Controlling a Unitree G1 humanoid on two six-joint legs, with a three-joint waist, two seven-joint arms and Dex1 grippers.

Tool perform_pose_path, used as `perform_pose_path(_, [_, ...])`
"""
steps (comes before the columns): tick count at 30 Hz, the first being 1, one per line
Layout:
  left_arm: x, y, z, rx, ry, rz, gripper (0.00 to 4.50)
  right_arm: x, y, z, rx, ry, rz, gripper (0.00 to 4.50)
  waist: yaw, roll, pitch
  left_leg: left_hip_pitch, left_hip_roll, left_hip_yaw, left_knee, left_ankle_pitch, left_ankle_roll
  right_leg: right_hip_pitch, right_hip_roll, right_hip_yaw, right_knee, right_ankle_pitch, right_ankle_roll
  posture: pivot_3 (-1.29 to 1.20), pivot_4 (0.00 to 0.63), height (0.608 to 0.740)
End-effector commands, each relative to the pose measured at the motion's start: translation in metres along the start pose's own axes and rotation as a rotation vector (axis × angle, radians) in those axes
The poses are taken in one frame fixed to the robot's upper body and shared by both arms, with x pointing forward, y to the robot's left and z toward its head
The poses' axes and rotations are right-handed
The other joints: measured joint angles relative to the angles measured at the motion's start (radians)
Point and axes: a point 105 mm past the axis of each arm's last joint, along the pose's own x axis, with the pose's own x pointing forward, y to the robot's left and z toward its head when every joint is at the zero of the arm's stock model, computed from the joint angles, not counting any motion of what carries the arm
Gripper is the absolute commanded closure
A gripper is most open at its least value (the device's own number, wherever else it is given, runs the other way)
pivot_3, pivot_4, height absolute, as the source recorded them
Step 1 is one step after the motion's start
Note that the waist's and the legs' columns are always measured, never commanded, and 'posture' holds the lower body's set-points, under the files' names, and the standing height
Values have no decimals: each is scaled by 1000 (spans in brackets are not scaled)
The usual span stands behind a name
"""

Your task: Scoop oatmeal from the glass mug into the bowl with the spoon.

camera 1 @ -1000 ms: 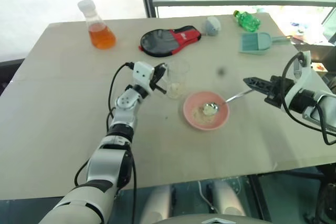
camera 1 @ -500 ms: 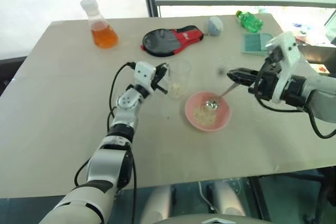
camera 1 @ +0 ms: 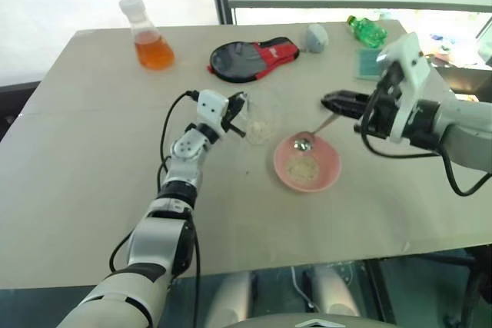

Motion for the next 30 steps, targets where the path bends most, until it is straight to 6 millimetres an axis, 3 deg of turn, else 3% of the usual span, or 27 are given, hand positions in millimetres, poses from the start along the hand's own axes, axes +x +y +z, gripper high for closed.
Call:
perform_pose_path(1, [-9, -4, -18, -2, 74, -19, 4428, -12, -8, 51, 238, -224, -9, 4500, 0, 0, 0, 0, 0, 0, 0, 0, 0, 0, 0, 0, 0, 0, 0, 0, 150, 740])
perform_pose_path(4, [-9, -9, -18, -58, 56, -28, 4428, -8, -14, 71, 348, -298, -17, 4500, -3, 0, 0, 0, 0, 0, -1, 0, 0, 0, 1, 0, 0, 0, 0, 0, 150, 740])
perform_pose_path(7, [-6, -14, -16, -92, 33, -23, 4428, 5, -19, 72, 328, -297, -54, 4500, -1, 0, 0, 0, 0, 0, -1, 0, 0, 0, 1, 0, 0, 0, 0, 0, 150, 740])
perform_pose_path(16, [-10, -24, -14, -101, 3, 2, 4428, 53, -19, 59, 203, -221, -63, 4500, 2, 0, 0, -1, -1, -1, -1, 0, 0, -1, 0, -1, -1, 0, 0, 0, 150, 740])
perform_pose_path(20, [-14, -27, -16, -107, 3, 24, 4428, 73, 0, 45, 94, -120, 32, 4500, 0, 1, 0, -1, -1, -1, -1, 0, 0, -1, 0, -1, -1, 0, 0, 0, 150, 740])
perform_pose_path(23, [-14, -29, -15, -110, -3, 43, 4428, 79, 10, 31, 3, -55, 84, 4500, 1, 1, 0, -1, -1, -1, -1, 0, 0, -1, 0, -1, -1, 0, 0, 0, 150, 740])
perform_pose_path(26, [-15, -30, -14, -112, -6, 55, 4428, 80, 10, 31, -20, -61, 98, 4500, 1, 1, 0, -1, -1, -1, -1, 0, 0, -1, 0, -2, -1, 0, 0, 0, 150, 740])
perform_pose_path(27, [-16, -31, -15, -114, -3, 57, 4500, 81, 9, 33, -21, -78, 97, 3776, 1, 1, 0, -1, -1, -1, -1, 0, 0, -1, 0, -2, -2, 0, 0, 0, 150, 740])
perform_pose_path(28, [-17, -31, -16, -115, 0, 58, 4500, 81, 8, 36, -22, -98, 90, 3591, 1, 1, 0, -1, -1, -1, -1, 0, 0, -1, 0, -2, -2, 0, 0, 0, 150, 740])
perform_pose_path(30, [-18, -32, -16, -115, 3, 59, 4500, 81, 4, 41, -29, -130, 75, 2688, -1, 1, 0, -1, -1, -1, -2, 0, 0, -1, 0, -2, -2, 0, 0, 0, 150, 740])
